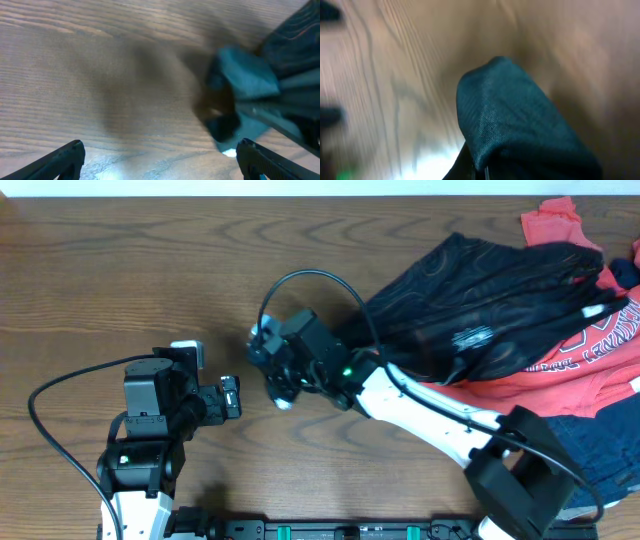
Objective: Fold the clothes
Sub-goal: 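Drag the black jersey leftward with the right gripper toward the left gripper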
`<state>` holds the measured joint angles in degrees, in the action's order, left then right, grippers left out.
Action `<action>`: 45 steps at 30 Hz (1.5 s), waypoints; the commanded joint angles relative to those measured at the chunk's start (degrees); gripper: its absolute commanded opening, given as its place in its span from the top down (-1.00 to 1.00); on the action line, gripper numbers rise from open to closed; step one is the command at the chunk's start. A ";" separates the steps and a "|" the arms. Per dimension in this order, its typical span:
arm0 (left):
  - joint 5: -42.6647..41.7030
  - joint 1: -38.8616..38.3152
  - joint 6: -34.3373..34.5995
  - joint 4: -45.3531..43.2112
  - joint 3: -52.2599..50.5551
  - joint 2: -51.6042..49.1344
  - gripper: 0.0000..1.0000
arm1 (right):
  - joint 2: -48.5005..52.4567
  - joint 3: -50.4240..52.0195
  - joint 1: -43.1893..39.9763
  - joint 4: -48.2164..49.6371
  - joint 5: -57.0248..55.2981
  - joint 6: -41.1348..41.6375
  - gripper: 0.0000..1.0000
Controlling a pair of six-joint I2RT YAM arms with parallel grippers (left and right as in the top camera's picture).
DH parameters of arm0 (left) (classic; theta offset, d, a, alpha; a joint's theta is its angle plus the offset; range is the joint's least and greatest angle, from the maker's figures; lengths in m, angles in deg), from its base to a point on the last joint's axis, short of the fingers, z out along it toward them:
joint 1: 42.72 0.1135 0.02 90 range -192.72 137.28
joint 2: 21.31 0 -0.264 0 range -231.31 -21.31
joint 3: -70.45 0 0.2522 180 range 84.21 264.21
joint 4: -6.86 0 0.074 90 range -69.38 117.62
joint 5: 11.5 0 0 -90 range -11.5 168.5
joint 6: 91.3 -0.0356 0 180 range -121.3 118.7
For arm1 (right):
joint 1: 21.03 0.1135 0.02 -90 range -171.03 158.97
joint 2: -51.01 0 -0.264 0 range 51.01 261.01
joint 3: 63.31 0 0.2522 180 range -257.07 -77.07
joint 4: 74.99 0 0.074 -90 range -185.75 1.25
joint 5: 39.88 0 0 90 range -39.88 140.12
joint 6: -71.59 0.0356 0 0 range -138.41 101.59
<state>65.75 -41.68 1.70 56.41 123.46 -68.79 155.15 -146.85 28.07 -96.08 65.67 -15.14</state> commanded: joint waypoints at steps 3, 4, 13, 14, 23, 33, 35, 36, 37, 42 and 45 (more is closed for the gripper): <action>-0.33 0.28 0.33 -0.02 1.22 0.00 -0.96 | -0.50 -1.29 -0.28 1.75 -3.98 0.98 -0.44; -0.33 0.28 0.33 -0.02 1.22 0.00 -0.96 | -0.92 -1.46 -0.74 0.20 -5.46 0.96 -0.70; -0.35 0.22 11.06 -1.99 1.11 -0.90 -0.96 | -9.57 -1.46 -11.30 -25.57 -24.11 5.62 -0.98; -0.39 0.13 12.74 -2.12 1.05 -1.86 -0.95 | -11.34 -1.46 -13.84 -29.27 -25.20 7.26 -0.99; -10.64 -4.15 19.34 -7.02 -0.28 -17.14 -0.96 | -19.26 -1.46 -27.52 -42.07 -21.49 7.65 -0.99; -11.23 -13.92 29.33 -20.94 -0.28 -38.10 -0.95 | -19.91 -1.46 -32.57 -46.73 -20.92 8.96 -0.98; -11.21 -15.43 30.62 -25.24 -0.28 -41.72 -0.96 | -19.91 -1.46 -32.57 -46.80 -20.65 8.94 -0.98; -11.21 -16.06 30.99 -27.26 -0.28 -43.34 -0.96 | -19.91 -1.46 -32.57 -46.84 -20.61 8.96 -0.99; -11.21 -16.72 30.99 -29.40 -0.28 -45.03 -0.98 | -19.91 -1.46 -32.57 -46.95 -20.61 8.96 -0.98; -10.86 -17.62 30.93 -33.83 -0.24 -48.35 0.88 | -19.91 -1.46 -32.59 -48.00 -20.63 8.94 -0.99; -9.01 -15.58 29.16 -33.73 0.48 -47.04 0.88 | -19.91 -1.46 -32.59 -48.26 -20.70 8.94 -0.98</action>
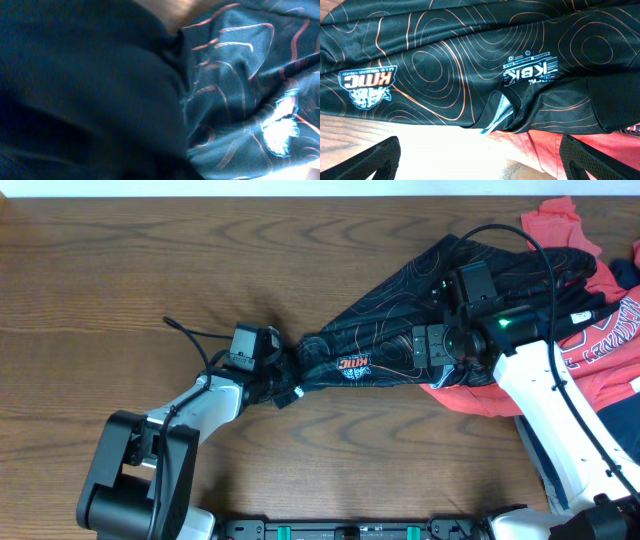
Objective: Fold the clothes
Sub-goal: 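Drag the black jersey leftward with the right gripper toward the left gripper, then grasp the jersey's left end with the left gripper and stretch it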
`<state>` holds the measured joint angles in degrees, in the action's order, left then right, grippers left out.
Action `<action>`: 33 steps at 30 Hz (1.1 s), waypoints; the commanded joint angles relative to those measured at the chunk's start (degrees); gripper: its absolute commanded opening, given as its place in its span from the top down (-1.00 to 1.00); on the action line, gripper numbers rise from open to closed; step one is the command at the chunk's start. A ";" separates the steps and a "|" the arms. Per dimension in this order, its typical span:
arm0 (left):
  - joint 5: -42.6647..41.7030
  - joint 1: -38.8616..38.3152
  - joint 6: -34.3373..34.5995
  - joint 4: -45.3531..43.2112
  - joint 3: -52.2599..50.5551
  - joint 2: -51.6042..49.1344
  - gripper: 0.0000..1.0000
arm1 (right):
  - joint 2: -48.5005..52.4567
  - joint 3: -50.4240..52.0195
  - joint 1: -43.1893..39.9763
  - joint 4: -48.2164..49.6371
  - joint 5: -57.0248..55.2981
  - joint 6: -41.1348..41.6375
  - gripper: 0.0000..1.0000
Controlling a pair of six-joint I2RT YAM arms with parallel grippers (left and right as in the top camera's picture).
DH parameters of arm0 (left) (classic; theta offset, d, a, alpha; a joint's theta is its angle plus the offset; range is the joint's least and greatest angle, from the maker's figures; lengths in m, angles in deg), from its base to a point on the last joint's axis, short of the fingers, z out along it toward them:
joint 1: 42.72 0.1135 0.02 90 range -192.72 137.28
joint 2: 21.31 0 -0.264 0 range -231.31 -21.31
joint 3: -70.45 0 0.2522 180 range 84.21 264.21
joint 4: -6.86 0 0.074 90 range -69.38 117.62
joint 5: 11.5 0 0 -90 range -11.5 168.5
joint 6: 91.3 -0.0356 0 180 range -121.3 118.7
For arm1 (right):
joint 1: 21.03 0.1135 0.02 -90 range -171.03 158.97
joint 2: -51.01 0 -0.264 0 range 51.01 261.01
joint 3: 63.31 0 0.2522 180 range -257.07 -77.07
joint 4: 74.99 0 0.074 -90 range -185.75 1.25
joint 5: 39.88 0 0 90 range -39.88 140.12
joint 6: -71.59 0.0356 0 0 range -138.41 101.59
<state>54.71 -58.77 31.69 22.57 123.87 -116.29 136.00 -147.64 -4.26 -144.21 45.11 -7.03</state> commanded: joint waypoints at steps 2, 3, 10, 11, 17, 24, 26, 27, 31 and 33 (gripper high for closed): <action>2.45 4.46 -3.54 0.35 0.87 2.43 0.88 | -0.76 -0.68 -0.28 -0.13 -0.13 0.83 -0.98; 2.45 6.23 -4.46 0.35 1.22 3.65 0.88 | -0.76 -0.68 -0.33 -0.11 -0.13 0.83 -0.99; 2.86 25.18 -5.09 -0.04 6.71 13.70 0.88 | -0.76 -0.68 -1.09 -0.70 -1.20 0.83 -0.99; 2.86 27.58 -5.11 -0.52 7.65 14.40 0.88 | -0.76 -0.68 -1.27 -0.70 -1.18 0.83 -0.98; 2.73 37.68 -5.09 -0.76 11.17 14.88 -0.83 | -0.76 -0.68 -1.55 -0.79 -1.16 0.83 -0.99; -7.76 34.69 -5.05 16.72 11.15 14.80 -0.96 | -0.76 -0.68 -1.55 -1.14 -1.16 0.83 -0.98; -8.59 31.04 -5.07 23.34 11.15 14.56 -0.96 | -0.76 -0.68 -1.55 -1.16 -1.14 0.83 -0.98; -8.52 28.74 -5.11 25.86 11.08 14.25 -0.96 | -0.76 -0.68 -1.55 -1.16 -1.11 0.83 -0.98; -8.22 19.12 -4.55 27.26 9.99 11.74 -0.95 | -0.76 -0.68 -1.55 -1.18 -0.74 0.83 -0.99; -6.73 14.73 -1.86 26.38 9.94 9.60 -0.96 | -0.76 -0.68 -1.55 -1.33 -0.72 0.83 -0.99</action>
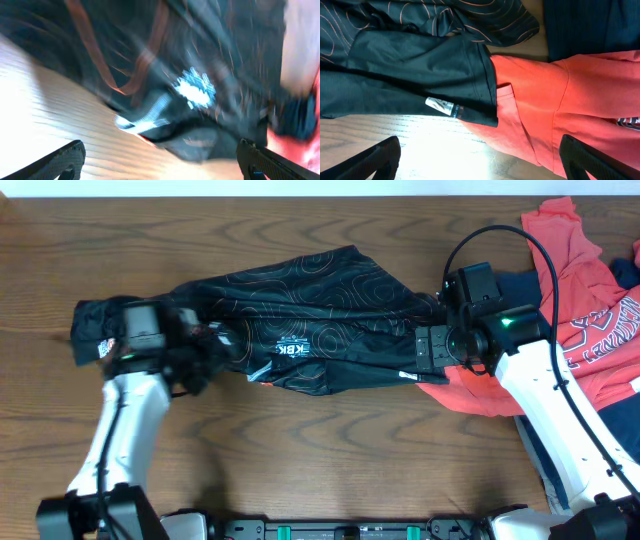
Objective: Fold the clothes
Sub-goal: 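Grasp the jersey's left end with the left gripper and stretch it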
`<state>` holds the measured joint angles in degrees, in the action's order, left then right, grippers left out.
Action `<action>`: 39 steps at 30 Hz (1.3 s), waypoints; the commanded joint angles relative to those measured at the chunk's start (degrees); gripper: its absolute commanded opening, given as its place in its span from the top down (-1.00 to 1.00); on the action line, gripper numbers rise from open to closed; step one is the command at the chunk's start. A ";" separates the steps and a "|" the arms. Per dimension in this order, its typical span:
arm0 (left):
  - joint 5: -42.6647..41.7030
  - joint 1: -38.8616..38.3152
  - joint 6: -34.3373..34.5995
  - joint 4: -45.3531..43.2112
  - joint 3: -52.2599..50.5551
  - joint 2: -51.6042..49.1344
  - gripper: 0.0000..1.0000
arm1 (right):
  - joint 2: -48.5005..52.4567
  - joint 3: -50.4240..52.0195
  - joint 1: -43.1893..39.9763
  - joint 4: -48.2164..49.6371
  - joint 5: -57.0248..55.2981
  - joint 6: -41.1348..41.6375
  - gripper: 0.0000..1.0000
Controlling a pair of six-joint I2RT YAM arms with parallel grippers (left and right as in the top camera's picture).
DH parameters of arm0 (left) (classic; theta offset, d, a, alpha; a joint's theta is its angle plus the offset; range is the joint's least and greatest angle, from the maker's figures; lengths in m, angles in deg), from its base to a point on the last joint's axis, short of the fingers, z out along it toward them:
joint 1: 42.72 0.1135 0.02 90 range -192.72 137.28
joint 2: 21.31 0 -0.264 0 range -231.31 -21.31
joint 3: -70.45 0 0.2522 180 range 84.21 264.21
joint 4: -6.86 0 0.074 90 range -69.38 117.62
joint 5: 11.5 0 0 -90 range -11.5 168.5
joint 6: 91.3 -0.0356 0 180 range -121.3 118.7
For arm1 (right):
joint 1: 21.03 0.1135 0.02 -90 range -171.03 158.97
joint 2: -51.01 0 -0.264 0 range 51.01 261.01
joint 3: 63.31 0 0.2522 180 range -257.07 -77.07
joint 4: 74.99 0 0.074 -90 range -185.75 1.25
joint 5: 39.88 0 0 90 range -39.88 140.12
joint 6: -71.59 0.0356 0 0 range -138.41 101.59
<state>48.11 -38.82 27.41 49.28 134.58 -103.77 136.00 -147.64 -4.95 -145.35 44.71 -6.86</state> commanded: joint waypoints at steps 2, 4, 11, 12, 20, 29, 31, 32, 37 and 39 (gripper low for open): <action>0.02 -9.31 4.90 -2.51 -0.76 -5.73 -0.95 | -0.76 -0.68 -0.85 -0.50 -0.33 0.66 -0.98; 0.00 -12.98 6.91 -5.40 -0.76 -8.79 -0.96 | -0.76 -0.68 -0.85 -0.90 -0.35 0.66 -0.98; 4.90 -17.70 8.50 -12.74 -0.76 -16.94 -0.60 | -0.76 -0.68 -0.85 -1.97 -0.35 0.63 -0.98; 6.01 -17.59 8.48 -12.70 -0.76 -17.22 -0.55 | -0.76 -0.68 -0.85 -2.03 -0.35 0.63 -0.99; 7.32 -16.90 8.44 -8.85 -0.76 -17.20 0.88 | -0.76 -0.68 -0.85 -2.34 -0.37 0.61 -0.98; 6.64 -13.42 8.46 -3.48 -0.76 -17.18 0.25 | -0.76 -0.68 -0.85 -2.29 -0.37 0.61 -0.99; 6.67 -13.40 8.46 -3.48 -0.74 -17.18 -0.08 | -0.76 -0.68 -0.85 -2.32 -0.37 0.61 -0.98; 6.67 -13.40 8.46 -3.43 -0.76 -17.18 -0.08 | -0.76 -0.68 -0.85 -2.32 -0.37 0.61 -0.98; 3.85 -13.44 8.70 -2.75 -0.74 -17.18 -0.14 | -0.76 -0.68 -0.85 -2.32 -0.39 0.59 -0.98; 3.89 -13.44 8.70 -2.49 -0.74 -17.18 -0.15 | -0.76 -0.68 -0.85 -2.34 -0.37 0.57 -0.98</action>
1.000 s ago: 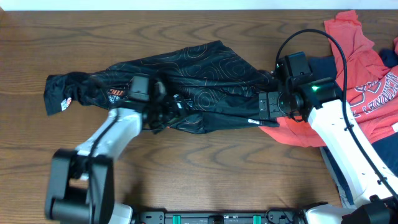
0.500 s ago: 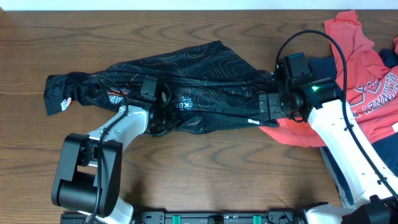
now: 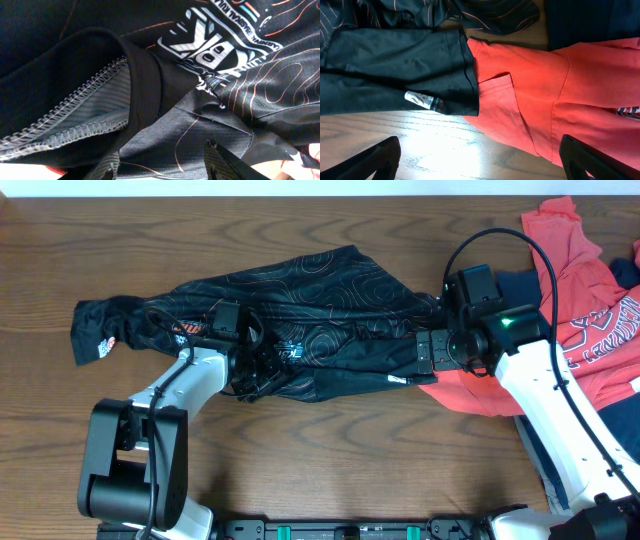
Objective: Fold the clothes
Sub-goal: 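Grasp the jersey's left end with the left gripper and stretch it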
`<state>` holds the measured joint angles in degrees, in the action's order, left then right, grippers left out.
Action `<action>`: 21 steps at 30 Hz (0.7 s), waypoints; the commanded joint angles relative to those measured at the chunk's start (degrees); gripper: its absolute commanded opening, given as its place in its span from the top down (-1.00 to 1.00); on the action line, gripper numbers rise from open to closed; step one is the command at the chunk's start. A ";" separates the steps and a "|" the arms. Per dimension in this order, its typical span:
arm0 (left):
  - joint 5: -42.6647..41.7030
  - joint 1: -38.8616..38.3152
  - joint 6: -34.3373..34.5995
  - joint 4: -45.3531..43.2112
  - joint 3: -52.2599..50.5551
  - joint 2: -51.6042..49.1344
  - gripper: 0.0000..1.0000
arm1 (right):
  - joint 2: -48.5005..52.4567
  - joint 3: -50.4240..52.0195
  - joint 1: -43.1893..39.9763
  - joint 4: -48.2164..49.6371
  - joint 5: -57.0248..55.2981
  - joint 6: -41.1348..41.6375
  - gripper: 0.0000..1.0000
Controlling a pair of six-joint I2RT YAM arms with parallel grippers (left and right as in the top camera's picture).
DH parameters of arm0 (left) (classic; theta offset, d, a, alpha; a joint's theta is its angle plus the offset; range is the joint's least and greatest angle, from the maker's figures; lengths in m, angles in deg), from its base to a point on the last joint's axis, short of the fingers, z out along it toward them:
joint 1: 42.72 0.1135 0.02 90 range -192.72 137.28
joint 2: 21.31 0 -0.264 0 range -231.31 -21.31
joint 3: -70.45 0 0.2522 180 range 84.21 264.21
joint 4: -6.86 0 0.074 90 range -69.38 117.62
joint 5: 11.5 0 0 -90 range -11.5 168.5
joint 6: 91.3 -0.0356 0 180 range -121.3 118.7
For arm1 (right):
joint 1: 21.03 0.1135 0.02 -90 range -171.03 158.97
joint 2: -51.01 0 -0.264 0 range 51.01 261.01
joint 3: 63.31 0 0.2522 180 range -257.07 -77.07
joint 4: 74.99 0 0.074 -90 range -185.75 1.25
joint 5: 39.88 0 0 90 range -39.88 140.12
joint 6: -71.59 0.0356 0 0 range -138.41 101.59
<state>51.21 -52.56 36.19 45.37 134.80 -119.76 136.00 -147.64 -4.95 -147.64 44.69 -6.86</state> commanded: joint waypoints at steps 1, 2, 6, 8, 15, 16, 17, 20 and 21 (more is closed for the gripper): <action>0.85 0.31 -0.09 1.88 -0.98 -1.18 -0.14 | -0.76 -0.68 -0.85 -0.04 -0.37 0.57 -0.98; 1.05 0.31 -0.13 2.97 -0.98 -1.18 -0.05 | -0.76 -0.68 -0.85 -0.04 -0.35 0.57 -0.99; 8.22 1.14 -0.11 9.29 -0.98 -1.18 0.16 | -0.76 -0.68 -0.85 -0.22 -0.37 0.35 -0.98; 12.94 2.82 -0.44 11.21 -0.96 -1.18 0.15 | -0.76 -0.68 -0.92 -0.50 -0.39 0.15 -0.99; 15.13 18.75 -4.46 11.65 0.17 -1.18 0.19 | -0.76 -0.68 -3.41 -1.46 -0.50 0.22 -0.99; 15.06 21.75 -4.46 11.67 0.90 -1.18 0.19 | -0.76 -0.68 -3.87 -1.62 -0.39 0.22 -0.98; 14.73 24.72 -4.57 11.65 1.86 -1.18 0.19 | -0.76 -0.68 -4.39 -1.79 -0.33 0.20 -0.98; 11.65 31.93 -6.91 11.67 5.42 -1.18 0.20 | -0.76 -0.68 -5.42 -2.29 -0.33 0.17 -0.98; 9.99 33.64 -7.74 11.67 6.62 -1.18 0.20 | -0.76 -0.68 -5.66 -2.36 -0.33 0.17 -0.98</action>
<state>61.14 -23.32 31.91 56.84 138.06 -120.14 136.00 -147.64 -9.52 -149.70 44.69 -6.88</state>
